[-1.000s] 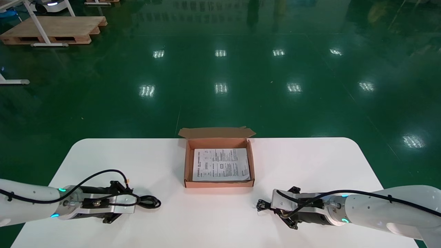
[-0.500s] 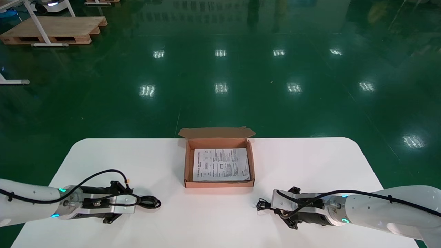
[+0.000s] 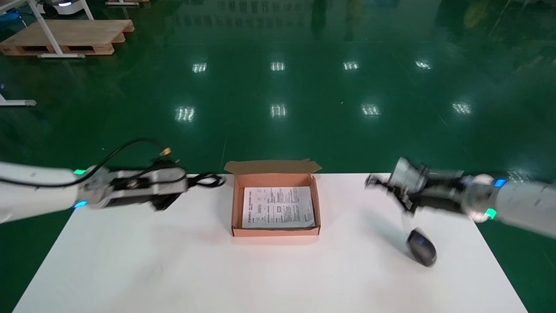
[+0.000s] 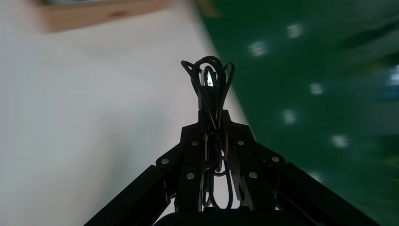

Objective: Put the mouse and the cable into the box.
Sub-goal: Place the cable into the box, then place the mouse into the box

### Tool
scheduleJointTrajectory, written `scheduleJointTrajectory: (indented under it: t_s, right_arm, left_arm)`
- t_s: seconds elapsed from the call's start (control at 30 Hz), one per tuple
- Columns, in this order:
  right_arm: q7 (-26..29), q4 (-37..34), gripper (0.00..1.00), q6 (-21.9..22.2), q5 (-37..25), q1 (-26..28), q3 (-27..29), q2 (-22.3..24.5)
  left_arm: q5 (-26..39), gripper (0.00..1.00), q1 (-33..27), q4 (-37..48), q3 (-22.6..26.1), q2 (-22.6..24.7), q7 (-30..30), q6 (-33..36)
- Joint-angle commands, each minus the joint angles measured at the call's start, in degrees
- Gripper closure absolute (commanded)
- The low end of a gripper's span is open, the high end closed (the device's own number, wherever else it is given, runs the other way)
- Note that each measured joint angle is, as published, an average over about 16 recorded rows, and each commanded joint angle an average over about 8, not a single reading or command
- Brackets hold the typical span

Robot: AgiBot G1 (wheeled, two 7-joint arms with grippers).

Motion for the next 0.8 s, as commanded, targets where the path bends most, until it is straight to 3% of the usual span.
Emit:
scheduleJointTrajectory:
  t_s: [0.03, 0.3, 0.7, 0.8]
  right_arm:
    - [0.77, 0.64, 1.00, 1.39, -0.28, 2.41, 0.76, 1.35]
    - [2.43, 0.71, 1.00, 3.96, -2.26, 7.90, 1.20, 1.99]
    - [2.42, 0.60, 1.00, 3.76, -2.42, 7.60, 1.10, 1.85]
    - [2.39, 0.60, 1.00, 3.73, -2.40, 7.51, 1.09, 1.85]
  left_arm:
    - [-1.50, 1.00, -1.61, 0.36, -0.59, 1.64, 1.17, 0.11]
    - [-7.33, 1.00, -3.63, 6.51, -2.26, 9.78, 7.68, 0.50]
    - [-7.10, 1.00, -3.51, 6.66, -2.18, 9.71, 7.79, 0.39]
    - [-5.64, 1.00, -2.39, 6.11, -1.54, 11.04, 9.31, -3.12]
